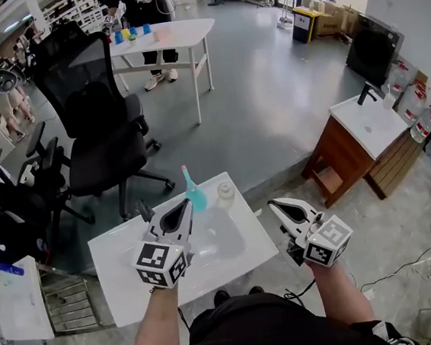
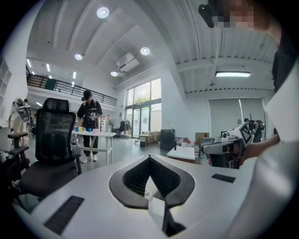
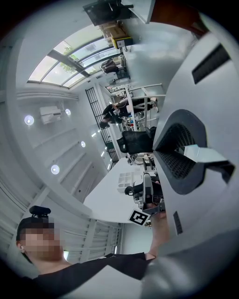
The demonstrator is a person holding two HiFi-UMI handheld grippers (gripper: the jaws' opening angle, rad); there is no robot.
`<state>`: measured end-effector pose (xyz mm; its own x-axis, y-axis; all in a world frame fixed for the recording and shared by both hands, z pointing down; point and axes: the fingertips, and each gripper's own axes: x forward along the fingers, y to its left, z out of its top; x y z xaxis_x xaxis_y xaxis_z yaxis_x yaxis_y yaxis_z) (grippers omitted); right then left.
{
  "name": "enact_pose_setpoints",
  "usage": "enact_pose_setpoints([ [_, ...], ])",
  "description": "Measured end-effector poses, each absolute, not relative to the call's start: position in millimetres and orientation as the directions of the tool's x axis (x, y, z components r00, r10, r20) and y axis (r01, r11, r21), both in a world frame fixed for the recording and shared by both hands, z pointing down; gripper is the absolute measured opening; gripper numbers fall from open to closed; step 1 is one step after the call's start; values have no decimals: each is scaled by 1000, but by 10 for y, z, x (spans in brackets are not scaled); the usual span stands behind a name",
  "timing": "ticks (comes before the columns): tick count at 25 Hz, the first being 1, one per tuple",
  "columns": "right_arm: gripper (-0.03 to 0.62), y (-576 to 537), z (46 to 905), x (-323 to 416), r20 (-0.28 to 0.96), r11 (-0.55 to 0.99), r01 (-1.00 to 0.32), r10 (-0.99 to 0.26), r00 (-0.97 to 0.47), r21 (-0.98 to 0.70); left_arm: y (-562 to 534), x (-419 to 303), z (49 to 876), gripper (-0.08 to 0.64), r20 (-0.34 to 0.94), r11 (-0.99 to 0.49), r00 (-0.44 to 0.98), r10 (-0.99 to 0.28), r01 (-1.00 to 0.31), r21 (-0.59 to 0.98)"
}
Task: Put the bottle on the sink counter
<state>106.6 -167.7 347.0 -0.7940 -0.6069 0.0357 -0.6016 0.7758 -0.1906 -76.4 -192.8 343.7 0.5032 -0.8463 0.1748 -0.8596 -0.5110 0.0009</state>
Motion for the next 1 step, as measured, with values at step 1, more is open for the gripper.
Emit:
enact_pose_setpoints([
  [1,12,-1675,3471,1063,36,775,-602,-607,-794,-190,-1937,-789,3443,6,177,-499,492,-852,-867,7],
])
